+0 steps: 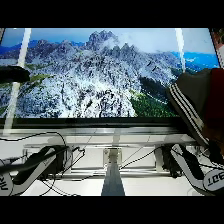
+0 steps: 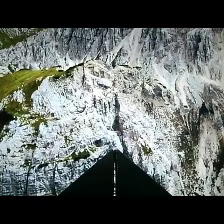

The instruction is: Fold the clothes and pants, and hang the long-sleeved shirts on hangers.

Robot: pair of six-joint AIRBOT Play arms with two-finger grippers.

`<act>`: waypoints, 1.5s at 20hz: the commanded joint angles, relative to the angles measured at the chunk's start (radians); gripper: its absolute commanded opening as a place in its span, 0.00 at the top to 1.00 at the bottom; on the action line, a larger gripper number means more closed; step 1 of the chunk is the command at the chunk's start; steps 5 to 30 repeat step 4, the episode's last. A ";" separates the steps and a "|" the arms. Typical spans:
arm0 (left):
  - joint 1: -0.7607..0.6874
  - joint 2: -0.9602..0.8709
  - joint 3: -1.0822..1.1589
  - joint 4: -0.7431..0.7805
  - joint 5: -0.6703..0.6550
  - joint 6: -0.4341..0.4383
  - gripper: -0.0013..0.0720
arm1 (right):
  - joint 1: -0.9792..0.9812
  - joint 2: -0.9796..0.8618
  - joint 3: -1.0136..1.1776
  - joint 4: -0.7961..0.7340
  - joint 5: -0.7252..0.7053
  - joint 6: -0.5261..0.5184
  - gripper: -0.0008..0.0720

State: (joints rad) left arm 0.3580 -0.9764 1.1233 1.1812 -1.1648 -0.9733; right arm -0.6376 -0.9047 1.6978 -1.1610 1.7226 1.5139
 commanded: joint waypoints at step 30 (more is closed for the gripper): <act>0.001 0.000 0.000 0.000 0.000 0.000 0.96 | 0.323 -0.043 -0.007 -0.413 -0.048 0.022 0.97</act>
